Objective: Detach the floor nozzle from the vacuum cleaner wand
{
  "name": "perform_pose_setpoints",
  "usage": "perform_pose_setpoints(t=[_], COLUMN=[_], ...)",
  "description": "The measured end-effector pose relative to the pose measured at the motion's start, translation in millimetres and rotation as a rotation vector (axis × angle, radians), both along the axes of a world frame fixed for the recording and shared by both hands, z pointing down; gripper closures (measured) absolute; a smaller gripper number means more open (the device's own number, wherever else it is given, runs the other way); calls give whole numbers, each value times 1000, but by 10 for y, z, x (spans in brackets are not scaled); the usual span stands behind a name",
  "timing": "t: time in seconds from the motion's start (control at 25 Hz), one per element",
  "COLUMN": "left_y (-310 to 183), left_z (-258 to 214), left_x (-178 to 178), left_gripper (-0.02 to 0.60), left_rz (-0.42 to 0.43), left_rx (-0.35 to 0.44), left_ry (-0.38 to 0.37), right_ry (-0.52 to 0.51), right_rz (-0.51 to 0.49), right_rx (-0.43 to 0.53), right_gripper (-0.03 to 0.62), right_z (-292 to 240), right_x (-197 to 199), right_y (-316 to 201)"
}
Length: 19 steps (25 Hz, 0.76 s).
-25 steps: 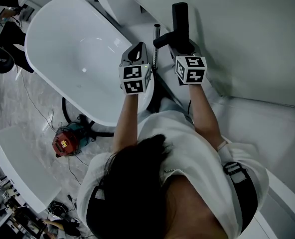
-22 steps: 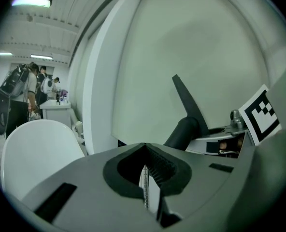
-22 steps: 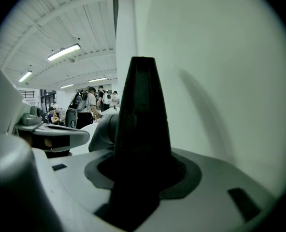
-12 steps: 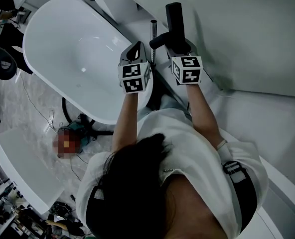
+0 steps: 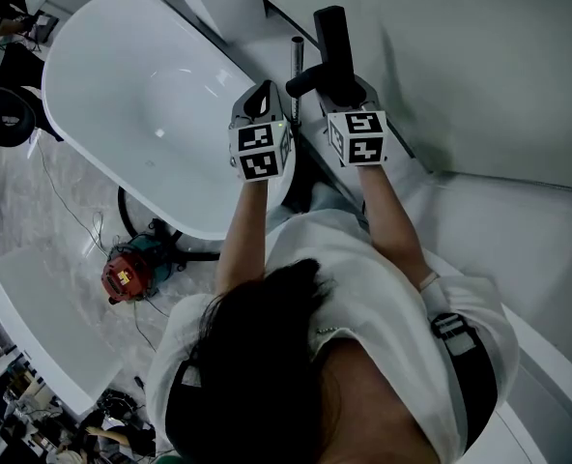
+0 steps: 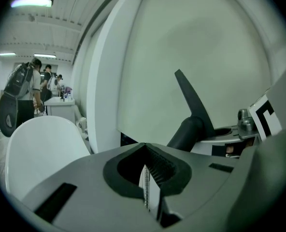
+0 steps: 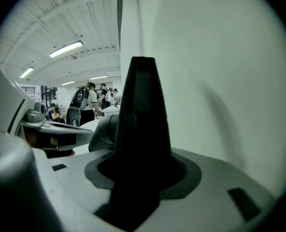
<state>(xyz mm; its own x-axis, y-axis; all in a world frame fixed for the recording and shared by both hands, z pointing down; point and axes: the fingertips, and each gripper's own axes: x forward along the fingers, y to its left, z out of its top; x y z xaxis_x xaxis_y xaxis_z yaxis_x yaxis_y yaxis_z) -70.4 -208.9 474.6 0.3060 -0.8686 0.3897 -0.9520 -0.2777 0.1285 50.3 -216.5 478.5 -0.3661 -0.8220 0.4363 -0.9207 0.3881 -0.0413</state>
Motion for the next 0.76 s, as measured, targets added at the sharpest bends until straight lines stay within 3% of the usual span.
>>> perform_pose_setpoints(t=[0.76], left_y=[-72], left_z=[54], left_x=[-171], left_gripper=[578], left_rz=[-42], left_rx=[-8], left_ry=[-20], right_ry=[40], right_rz=[-24], right_rx=[7], right_gripper=[381], right_z=[15], right_x=[-132], right_y=[-90])
